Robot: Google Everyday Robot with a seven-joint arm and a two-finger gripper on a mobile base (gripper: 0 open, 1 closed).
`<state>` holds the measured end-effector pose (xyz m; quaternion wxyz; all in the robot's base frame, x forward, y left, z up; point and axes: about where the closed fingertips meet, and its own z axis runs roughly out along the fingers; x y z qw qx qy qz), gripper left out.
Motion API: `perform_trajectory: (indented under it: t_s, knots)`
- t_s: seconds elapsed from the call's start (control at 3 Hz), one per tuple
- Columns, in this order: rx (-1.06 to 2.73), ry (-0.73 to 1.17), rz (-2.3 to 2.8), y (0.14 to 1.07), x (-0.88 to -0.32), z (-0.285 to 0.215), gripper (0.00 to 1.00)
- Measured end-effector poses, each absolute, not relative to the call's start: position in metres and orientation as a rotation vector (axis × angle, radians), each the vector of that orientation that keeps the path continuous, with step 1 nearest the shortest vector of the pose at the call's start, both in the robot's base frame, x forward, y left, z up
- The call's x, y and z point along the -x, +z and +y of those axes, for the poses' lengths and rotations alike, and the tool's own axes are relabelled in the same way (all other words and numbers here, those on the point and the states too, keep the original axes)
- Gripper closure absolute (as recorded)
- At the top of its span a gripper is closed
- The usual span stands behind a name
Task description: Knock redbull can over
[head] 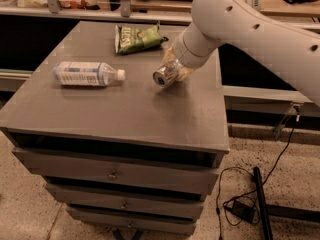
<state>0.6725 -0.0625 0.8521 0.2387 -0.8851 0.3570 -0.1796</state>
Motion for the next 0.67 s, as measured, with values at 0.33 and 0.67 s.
perform_trajectory:
  t_s: [0.33, 0.67]
  knots:
    - [2.434, -0.497, 0.987, 0.8513, -0.6762, -0.0641, 0.05]
    - [2.438, -0.496, 0.997, 0.8517, -0.6783, -0.0656, 0.00]
